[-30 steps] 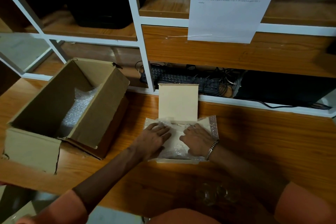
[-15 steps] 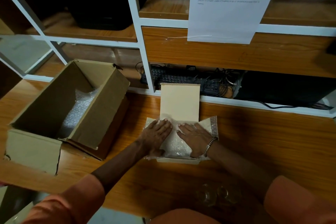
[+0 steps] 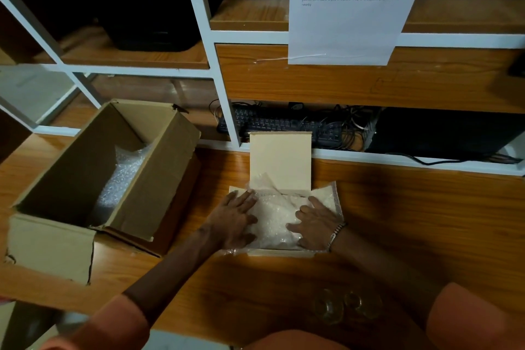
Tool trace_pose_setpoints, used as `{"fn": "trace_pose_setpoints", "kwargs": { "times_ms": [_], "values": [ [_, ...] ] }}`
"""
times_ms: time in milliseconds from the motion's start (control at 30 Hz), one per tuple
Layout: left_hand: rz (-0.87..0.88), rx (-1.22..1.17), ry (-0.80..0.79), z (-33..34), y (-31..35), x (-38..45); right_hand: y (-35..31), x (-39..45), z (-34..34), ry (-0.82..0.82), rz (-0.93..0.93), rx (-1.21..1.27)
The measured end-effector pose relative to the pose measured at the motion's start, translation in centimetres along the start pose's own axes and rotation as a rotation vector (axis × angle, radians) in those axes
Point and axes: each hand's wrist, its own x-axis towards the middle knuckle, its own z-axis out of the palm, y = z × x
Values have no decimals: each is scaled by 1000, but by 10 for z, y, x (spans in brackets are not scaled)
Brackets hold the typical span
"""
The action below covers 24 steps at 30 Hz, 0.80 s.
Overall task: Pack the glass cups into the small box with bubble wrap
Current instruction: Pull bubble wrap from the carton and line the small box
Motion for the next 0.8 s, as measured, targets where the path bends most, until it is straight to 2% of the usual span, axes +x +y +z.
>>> {"fn": "trace_pose_setpoints", "kwargs": {
  "times_ms": [133, 267, 333, 500, 633, 800],
  "values": [
    [-8, 8, 22, 6, 3, -4, 0, -3, -4, 13, 2, 18],
    [48, -52, 166, 5, 7, -9, -6, 1, -7, 187, -32, 180],
    [46, -100, 212, 7, 14, -13, -11, 7, -6, 206, -73, 240],
    [73, -146, 207, 25, 23, -27, -13, 7, 4, -7, -80, 216],
    [72, -148, 228, 36, 27, -33, -16, 5, 3, -55, -69, 159],
    [50, -133, 176, 36, 30, -29, -15, 2, -2, -74, -65, 162]
  ]
}}
